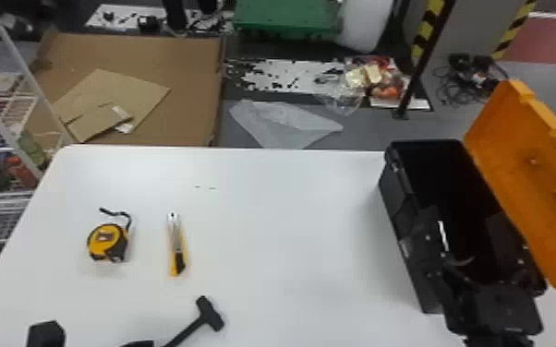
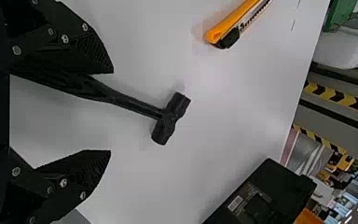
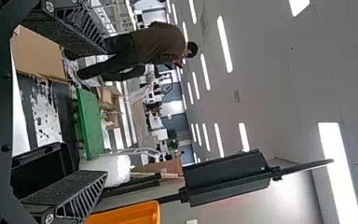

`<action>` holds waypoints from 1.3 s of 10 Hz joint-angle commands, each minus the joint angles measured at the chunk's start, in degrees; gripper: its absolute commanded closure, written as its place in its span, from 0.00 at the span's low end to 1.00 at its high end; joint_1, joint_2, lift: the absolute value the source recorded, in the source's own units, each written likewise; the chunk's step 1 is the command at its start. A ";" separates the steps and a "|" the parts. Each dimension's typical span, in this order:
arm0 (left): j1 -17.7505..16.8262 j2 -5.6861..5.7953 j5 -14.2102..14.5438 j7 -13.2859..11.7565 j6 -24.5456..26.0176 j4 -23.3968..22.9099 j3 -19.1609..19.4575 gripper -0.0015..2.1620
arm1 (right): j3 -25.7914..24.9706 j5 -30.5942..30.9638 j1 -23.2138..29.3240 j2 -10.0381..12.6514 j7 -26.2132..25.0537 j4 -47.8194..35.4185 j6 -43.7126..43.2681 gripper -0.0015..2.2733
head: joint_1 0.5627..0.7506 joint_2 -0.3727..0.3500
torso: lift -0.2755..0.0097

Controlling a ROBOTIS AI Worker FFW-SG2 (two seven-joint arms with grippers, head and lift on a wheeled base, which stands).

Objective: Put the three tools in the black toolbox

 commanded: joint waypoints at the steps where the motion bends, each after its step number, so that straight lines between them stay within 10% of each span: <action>1: 0.03 0.08 -0.21 0.53 0.02 0.08 -0.56 0.19 | 0.05 -0.06 -0.12 0.00 0.00 0.08 0.00 0.03 | 0.70 0.42 | 0.77; 5: -1.03 0.08 -2.14 1.05 1.43 -0.10 0.05 0.20 | -0.04 -0.50 -0.03 -0.09 0.00 0.08 0.00 0.03 | 0.70 0.42 | 0.77; 11: -1.64 0.00 -4.69 2.90 6.17 -1.15 0.23 0.79 | -0.12 -1.29 0.23 -0.27 0.00 0.08 -2.29 0.04 | 0.70 0.45 | 0.77; 13: -0.76 -0.27 -3.90 2.99 6.17 -3.53 0.40 0.79 | -0.12 -1.29 0.32 -0.18 0.00 0.08 -2.29 0.04 | 0.70 0.46 | 0.77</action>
